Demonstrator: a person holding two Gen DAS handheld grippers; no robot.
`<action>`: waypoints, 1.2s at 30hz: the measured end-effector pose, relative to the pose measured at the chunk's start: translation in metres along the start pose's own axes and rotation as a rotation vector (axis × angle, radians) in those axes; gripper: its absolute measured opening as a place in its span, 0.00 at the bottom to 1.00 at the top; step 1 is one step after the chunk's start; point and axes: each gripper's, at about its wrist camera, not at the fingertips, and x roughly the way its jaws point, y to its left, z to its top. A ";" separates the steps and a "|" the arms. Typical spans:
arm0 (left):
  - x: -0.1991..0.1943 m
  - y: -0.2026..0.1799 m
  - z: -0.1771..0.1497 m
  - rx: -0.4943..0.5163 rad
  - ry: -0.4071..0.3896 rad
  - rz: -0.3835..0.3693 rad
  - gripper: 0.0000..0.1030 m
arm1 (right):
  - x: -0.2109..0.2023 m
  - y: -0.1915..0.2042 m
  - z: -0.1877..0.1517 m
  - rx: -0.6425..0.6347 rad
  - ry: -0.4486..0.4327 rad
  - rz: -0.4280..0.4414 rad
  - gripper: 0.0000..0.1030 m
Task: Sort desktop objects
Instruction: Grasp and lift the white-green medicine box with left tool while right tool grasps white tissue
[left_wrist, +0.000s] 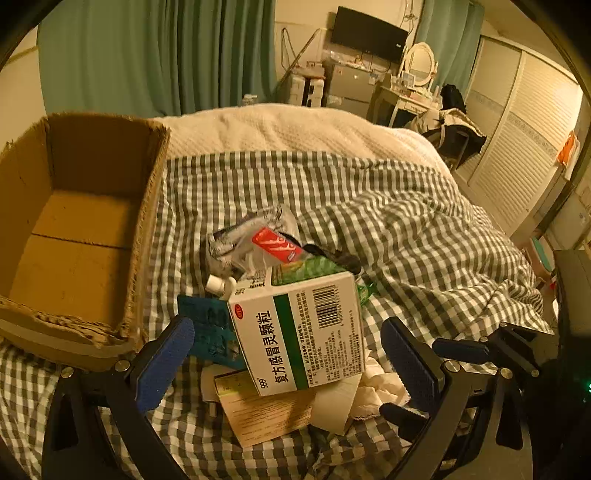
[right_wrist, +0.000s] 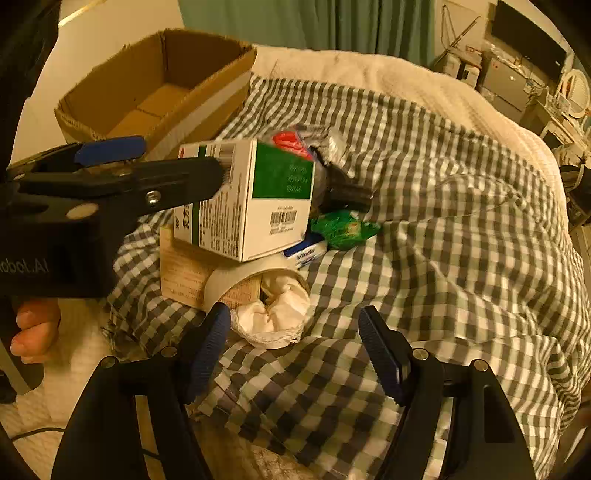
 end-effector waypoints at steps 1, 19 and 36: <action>0.003 0.000 -0.001 -0.003 0.007 -0.004 1.00 | 0.001 0.000 0.000 0.001 0.007 0.001 0.69; 0.020 0.001 -0.007 0.033 -0.013 -0.015 0.80 | 0.039 0.001 0.001 0.007 0.104 0.057 0.20; -0.064 0.000 0.017 0.078 -0.277 0.025 0.79 | -0.044 -0.016 0.010 0.136 -0.177 -0.089 0.16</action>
